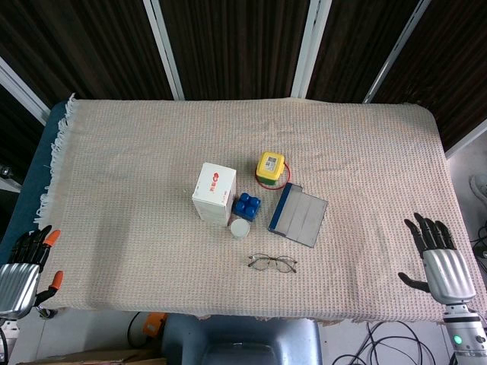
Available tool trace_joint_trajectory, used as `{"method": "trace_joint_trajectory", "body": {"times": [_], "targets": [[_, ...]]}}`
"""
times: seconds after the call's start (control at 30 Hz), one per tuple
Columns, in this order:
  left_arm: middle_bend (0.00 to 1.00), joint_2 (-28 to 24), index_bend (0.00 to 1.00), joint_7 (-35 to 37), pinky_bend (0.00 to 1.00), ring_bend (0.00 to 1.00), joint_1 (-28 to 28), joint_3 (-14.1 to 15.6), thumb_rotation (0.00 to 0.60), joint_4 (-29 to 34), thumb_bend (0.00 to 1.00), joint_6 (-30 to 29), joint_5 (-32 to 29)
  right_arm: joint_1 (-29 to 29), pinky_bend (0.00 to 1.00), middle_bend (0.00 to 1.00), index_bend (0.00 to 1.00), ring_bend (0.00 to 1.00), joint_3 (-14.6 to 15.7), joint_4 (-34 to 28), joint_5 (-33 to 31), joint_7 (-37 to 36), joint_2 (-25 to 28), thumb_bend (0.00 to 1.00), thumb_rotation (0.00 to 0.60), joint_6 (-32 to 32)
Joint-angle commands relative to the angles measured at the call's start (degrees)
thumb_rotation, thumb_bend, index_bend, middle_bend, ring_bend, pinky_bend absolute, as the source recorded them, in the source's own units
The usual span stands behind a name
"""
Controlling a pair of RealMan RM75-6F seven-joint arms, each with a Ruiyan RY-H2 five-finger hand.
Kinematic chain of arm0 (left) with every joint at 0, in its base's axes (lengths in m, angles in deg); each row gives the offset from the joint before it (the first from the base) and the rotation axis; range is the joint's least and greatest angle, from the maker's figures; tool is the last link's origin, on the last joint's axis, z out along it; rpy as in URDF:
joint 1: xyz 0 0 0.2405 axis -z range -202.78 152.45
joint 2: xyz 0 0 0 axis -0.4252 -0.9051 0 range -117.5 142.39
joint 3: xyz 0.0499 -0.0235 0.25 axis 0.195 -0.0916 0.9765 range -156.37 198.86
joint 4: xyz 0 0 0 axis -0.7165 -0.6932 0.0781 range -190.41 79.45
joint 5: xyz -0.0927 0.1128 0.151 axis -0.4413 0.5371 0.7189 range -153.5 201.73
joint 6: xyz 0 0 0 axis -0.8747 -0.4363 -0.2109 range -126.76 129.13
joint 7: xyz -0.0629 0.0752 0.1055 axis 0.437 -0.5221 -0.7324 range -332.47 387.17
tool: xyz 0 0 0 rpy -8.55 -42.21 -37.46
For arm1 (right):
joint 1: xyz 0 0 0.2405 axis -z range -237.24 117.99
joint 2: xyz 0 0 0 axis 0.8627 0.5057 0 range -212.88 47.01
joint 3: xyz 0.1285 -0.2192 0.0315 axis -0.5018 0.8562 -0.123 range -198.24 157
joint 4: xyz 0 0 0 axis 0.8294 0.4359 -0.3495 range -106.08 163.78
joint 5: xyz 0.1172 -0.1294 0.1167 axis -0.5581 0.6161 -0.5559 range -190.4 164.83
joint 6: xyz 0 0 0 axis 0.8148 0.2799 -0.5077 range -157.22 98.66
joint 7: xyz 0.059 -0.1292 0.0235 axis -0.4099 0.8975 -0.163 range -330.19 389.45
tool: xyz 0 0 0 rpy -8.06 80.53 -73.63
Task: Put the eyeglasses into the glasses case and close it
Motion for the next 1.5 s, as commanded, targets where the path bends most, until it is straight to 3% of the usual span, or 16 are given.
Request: {"method": "trace_joint_trajectory", "body": {"times": [0.03,0.3,0.43,0.67,0.87,0.93,1.17,1.5], "targets": [[0.0,-0.1,0.0,0.0,0.01,0.0,0.0,0.0,0.6,0.0,0.41,0.2,-0.1,0.0,0.0,0.0,0.0,0.0,-0.1,-0.1,-0.2,0.1,0.0,0.2,0.6,0.1],[0.0,-1.0,0.0,1.0,0.01,0.0,0.2,0.7,0.6,0.5,0.41,0.9,0.5,-1.7,0.0,0.0,0.01,0.0,-0.6,1.5,1.0,-0.2,-2.8,0.2,0.6,-1.3],[0.0,-1.2,0.0,0.1,0.01,0.0,0.2,0.3,0.6,0.8,0.41,0.9,-0.3,-5.4,0.0,0.0,0.15,0.0,-1.8,4.2,3.1,0.0,-7.7,0.2,0.6,-3.9],[0.0,-1.4,0.0,0.4,0.01,0.0,-0.3,0.5,0.6,0.9,0.41,-0.1,0.2,-10.2,0.0,0.0,0.34,0.0,-2.8,0.8,3.2,0.9,-10.2,0.26,0.6,-9.9],[0.0,-2.5,0.0,3.5,0.01,0.0,-1.8,0.3,0.6,-0.1,0.41,-3.0,0.3,-18.6,0.0,0.0,0.49,0.0,-5.8,-3.3,-4.2,14.2,-18.9,0.35,0.6,-21.7],[0.0,-2.5,0.0,3.9,0.01,0.0,-1.8,0.4,0.6,-0.4,0.41,-3.3,0.9,-20.0,0.0,0.0,0.52,0.0,-6.4,-2.9,-6.7,18.5,-21.8,0.38,0.6,-22.7],[0.0,-2.5,0.0,4.0,0.01,0.0,-1.3,0.6,0.6,-0.7,0.41,-2.6,1.7,-23.7,0.0,0.0,0.57,0.0,-6.7,0.0,-12.7,29.0,-30.1,0.42,0.6,-23.7],[0.0,-2.7,0.0,4.4,0.01,0.0,-1.8,1.0,0.6,-0.8,0.41,-3.2,2.3,-24.9,0.0,0.01,0.61,0.0,-5.1,1.8,-15.7,32.7,-32.7,0.45,0.6,-22.3]]}}
